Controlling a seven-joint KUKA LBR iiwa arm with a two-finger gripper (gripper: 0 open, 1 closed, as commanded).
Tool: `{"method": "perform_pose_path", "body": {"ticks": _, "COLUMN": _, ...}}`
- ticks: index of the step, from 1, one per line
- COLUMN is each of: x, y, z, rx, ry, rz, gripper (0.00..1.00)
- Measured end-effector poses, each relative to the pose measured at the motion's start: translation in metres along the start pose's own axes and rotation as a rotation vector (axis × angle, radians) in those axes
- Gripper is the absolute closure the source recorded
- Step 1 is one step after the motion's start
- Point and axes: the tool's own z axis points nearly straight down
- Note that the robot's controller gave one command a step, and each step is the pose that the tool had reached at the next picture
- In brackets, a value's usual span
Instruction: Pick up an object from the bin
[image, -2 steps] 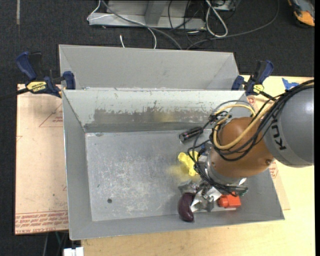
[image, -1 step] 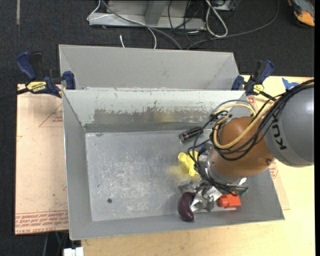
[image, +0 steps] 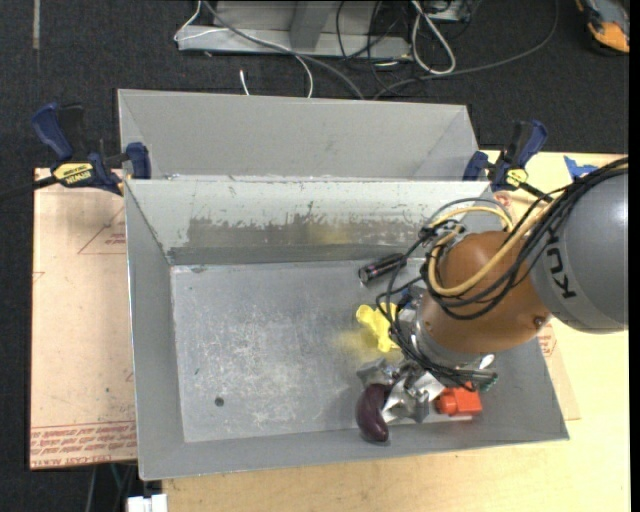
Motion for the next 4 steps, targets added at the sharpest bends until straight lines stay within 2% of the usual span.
{"method": "perform_pose_path", "body": {"ticks": 4, "x": -0.002, "y": 0.002, "z": -0.069, "rx": -0.005, "ry": 0.0, "rz": 0.005, "gripper": 1.0}}
